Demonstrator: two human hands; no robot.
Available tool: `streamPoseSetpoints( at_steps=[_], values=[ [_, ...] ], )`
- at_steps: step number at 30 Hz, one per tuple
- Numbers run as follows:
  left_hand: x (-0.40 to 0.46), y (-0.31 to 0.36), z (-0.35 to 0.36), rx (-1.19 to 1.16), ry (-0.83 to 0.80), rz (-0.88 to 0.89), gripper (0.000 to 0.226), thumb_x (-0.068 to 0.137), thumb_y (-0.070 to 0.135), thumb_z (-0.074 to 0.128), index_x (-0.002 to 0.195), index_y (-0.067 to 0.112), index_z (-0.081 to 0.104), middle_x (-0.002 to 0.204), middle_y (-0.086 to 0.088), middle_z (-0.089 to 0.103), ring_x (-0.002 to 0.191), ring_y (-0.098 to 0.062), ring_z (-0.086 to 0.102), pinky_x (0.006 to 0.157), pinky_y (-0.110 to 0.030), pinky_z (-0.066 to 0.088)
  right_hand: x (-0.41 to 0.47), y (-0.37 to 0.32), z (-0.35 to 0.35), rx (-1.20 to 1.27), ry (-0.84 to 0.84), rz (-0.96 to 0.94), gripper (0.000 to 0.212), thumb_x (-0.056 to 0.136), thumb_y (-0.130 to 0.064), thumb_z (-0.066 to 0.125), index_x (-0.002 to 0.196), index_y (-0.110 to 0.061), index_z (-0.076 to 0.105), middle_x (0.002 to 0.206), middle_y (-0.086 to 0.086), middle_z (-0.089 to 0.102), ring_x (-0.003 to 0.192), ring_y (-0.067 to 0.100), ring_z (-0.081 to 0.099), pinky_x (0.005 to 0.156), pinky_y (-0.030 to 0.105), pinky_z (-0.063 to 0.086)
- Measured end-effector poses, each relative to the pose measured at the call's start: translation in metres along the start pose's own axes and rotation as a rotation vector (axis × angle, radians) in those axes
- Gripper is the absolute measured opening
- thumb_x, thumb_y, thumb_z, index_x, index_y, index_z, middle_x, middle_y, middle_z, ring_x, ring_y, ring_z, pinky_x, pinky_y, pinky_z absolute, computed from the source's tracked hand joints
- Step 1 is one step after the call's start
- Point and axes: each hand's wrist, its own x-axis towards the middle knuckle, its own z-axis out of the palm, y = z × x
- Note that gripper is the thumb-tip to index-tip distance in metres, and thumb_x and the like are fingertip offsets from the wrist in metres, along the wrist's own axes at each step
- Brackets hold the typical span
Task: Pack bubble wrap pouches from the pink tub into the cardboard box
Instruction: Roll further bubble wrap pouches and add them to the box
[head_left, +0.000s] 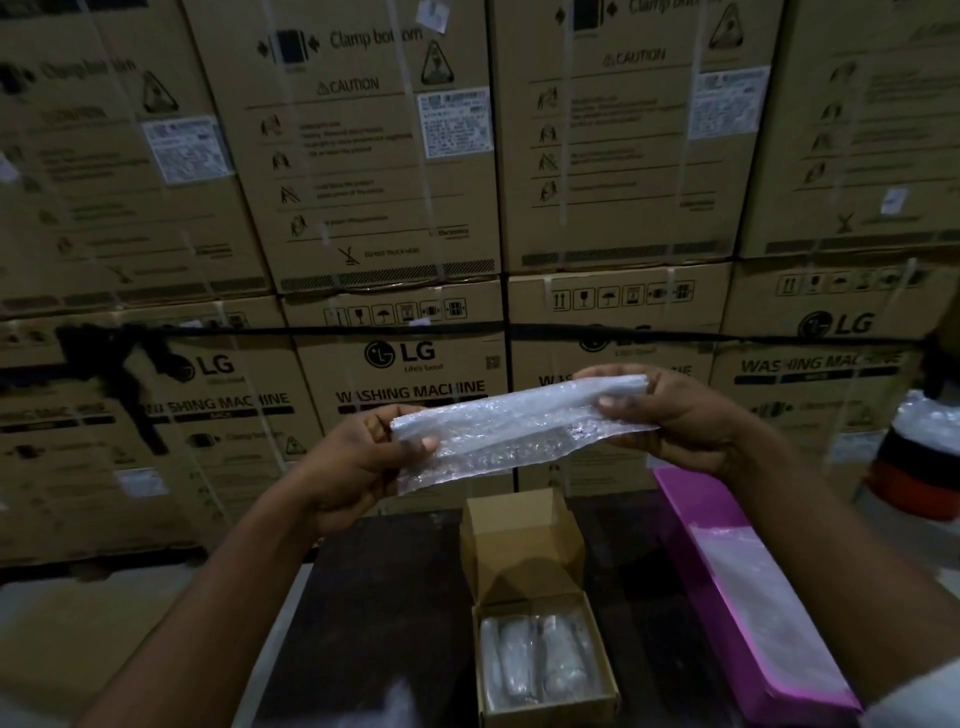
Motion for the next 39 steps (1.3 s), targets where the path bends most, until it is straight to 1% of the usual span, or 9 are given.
streamPoseSetpoints(
  at_steps=[11,16,19,21,23,27,31,35,39],
  values=[
    [0.003,0.004,0.001,-0.196,0.030,-0.039,0.019,0.076,-0.009,0.056,0.090,0.002,0.062,0.107,-0.023,0.069,0.088,-0.033,0.071,0.059,-0.025,0.059,-0.006,-0.015,-0.010,-0.154,-0.150,-0.048,0.042,0.050,-0.024,0.092,0.086,-0.008,0.076,0.126,0.014,0.063,0.117,0.029,0.060,0.083,0.031,0.057],
    [0.001,0.005,-0.002,-0.221,-0.010,0.015,0.032,0.085,-0.002,0.039,0.078,-0.001,0.070,0.116,-0.024,0.066,0.106,-0.034,0.066,0.073,-0.027,0.060,-0.011,-0.017,-0.010,-0.201,-0.285,-0.042,0.050,0.055,-0.043,0.081,0.089,-0.007,0.076,0.133,0.011,0.058,0.122,0.027,0.055,0.093,0.035,0.052],
    [0.000,0.006,-0.005,-0.272,-0.089,0.012,0.029,0.079,0.020,0.055,0.082,-0.001,0.074,0.120,-0.024,0.064,0.114,-0.033,0.062,0.086,-0.030,0.056,-0.014,-0.019,-0.005,-0.257,-0.252,-0.017,0.050,0.062,-0.050,0.077,0.089,-0.008,0.076,0.129,0.007,0.062,0.122,0.024,0.056,0.091,0.033,0.051],
    [0.002,0.003,-0.005,-0.113,-0.014,0.036,0.026,0.070,0.020,0.079,0.090,0.004,0.072,0.117,-0.019,0.067,0.103,-0.025,0.068,0.078,-0.026,0.059,-0.012,-0.016,-0.002,-0.460,-0.117,-0.009,0.039,0.065,-0.042,0.081,0.086,-0.010,0.074,0.116,0.000,0.068,0.114,0.021,0.060,0.081,0.028,0.054],
    [0.005,0.001,-0.004,0.026,0.087,0.067,0.037,0.069,0.002,0.074,0.104,0.006,0.065,0.112,-0.016,0.069,0.095,-0.022,0.070,0.073,-0.024,0.058,-0.009,-0.013,0.002,-0.627,-0.013,-0.022,0.018,0.073,-0.011,0.074,0.091,-0.010,0.069,0.112,0.002,0.067,0.111,0.022,0.061,0.081,0.030,0.055],
    [0.002,0.002,-0.002,0.137,0.113,0.113,0.045,0.075,-0.008,0.068,0.116,0.008,0.060,0.109,-0.010,0.072,0.100,-0.023,0.069,0.075,-0.026,0.058,-0.011,-0.017,0.002,-0.619,-0.053,0.033,0.058,0.075,0.006,0.070,0.124,-0.021,0.055,0.119,0.007,0.064,0.107,0.020,0.065,0.090,0.039,0.055],
    [-0.001,0.007,0.007,0.365,0.115,0.219,0.037,0.074,-0.005,0.072,0.107,0.010,0.063,0.108,-0.002,0.072,0.100,-0.018,0.069,0.080,-0.029,0.058,-0.008,-0.029,0.015,-0.807,-0.155,0.087,0.074,0.068,-0.029,0.079,0.133,-0.031,0.045,0.124,-0.003,0.063,0.115,0.009,0.060,0.100,0.034,0.048],
    [-0.002,0.014,0.030,0.414,0.042,0.307,0.033,0.074,-0.004,0.072,0.104,0.010,0.064,0.108,-0.003,0.072,0.097,-0.017,0.069,0.081,-0.032,0.059,0.008,-0.027,0.059,-1.048,-0.211,0.082,0.058,0.081,-0.033,0.073,0.132,-0.029,0.046,0.124,-0.010,0.057,0.111,0.005,0.056,0.094,0.026,0.047],
    [-0.001,0.019,0.030,0.401,0.066,0.361,0.033,0.075,-0.007,0.069,0.104,0.008,0.063,0.105,-0.002,0.072,0.097,-0.016,0.070,0.078,-0.027,0.058,0.015,-0.018,0.072,-1.158,-0.196,0.000,0.021,0.084,-0.028,0.069,0.103,-0.028,0.060,0.099,-0.006,0.063,0.090,0.009,0.060,0.080,0.028,0.048]
  ],
)
